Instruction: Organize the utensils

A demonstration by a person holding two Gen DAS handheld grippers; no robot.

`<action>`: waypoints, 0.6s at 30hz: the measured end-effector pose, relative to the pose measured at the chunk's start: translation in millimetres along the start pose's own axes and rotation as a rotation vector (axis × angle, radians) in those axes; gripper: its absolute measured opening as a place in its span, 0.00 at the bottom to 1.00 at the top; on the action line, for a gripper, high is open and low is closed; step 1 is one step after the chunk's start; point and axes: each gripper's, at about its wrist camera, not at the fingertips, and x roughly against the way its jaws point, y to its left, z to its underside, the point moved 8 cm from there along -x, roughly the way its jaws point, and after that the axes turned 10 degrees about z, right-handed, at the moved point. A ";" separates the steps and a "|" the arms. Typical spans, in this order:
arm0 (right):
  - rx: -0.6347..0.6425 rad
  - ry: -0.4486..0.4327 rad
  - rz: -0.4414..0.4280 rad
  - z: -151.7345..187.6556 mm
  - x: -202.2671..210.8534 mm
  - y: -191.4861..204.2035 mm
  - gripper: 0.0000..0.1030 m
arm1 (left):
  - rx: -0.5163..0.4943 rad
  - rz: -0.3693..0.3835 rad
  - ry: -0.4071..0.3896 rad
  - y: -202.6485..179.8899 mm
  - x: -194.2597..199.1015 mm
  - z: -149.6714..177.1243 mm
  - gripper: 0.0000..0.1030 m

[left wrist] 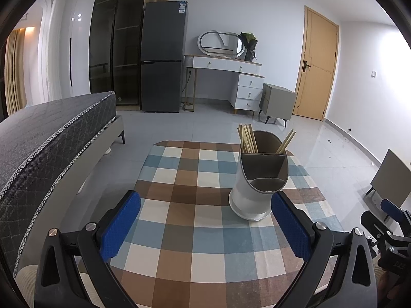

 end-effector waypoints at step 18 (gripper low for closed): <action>0.001 0.000 -0.004 0.2 1.6 0.6 1.00 | -0.008 0.003 -0.004 -0.6 -0.3 -0.1 0.96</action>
